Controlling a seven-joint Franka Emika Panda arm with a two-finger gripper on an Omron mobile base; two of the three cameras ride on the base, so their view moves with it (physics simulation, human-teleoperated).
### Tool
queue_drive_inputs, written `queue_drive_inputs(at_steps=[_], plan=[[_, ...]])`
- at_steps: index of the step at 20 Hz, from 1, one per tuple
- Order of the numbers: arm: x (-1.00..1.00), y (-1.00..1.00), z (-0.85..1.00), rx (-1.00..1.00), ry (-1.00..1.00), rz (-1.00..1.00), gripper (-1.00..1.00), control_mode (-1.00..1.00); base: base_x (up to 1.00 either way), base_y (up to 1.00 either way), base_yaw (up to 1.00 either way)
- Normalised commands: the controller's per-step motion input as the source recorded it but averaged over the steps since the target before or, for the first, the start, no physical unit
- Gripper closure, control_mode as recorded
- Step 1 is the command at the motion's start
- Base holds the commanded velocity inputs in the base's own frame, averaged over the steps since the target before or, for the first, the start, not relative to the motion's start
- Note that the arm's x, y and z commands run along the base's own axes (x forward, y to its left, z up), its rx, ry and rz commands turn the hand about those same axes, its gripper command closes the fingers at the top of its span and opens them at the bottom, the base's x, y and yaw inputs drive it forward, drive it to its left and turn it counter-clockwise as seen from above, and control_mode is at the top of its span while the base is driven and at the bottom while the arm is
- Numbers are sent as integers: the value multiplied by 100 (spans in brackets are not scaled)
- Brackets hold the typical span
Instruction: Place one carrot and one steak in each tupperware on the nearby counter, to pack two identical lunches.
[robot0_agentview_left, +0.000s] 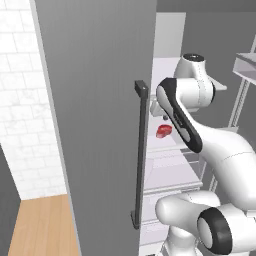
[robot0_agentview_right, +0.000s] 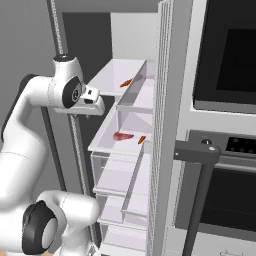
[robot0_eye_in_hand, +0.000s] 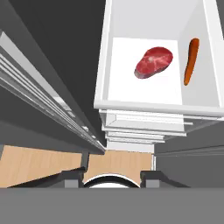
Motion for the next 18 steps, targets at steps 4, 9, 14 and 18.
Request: queue_drive_inputs(at_steps=[4,9,14,18], plan=[[-27,-1,0,0,-4,0,-100,-100,0,0,0],[-53,-12,27,0,-8,-7,-100,-100,0,0,0],[-58,-24,65,-8,0,0,-100,-100,0,0,0],[-55,-32,57,-29,0,0,-100,-100,0,0,0]])
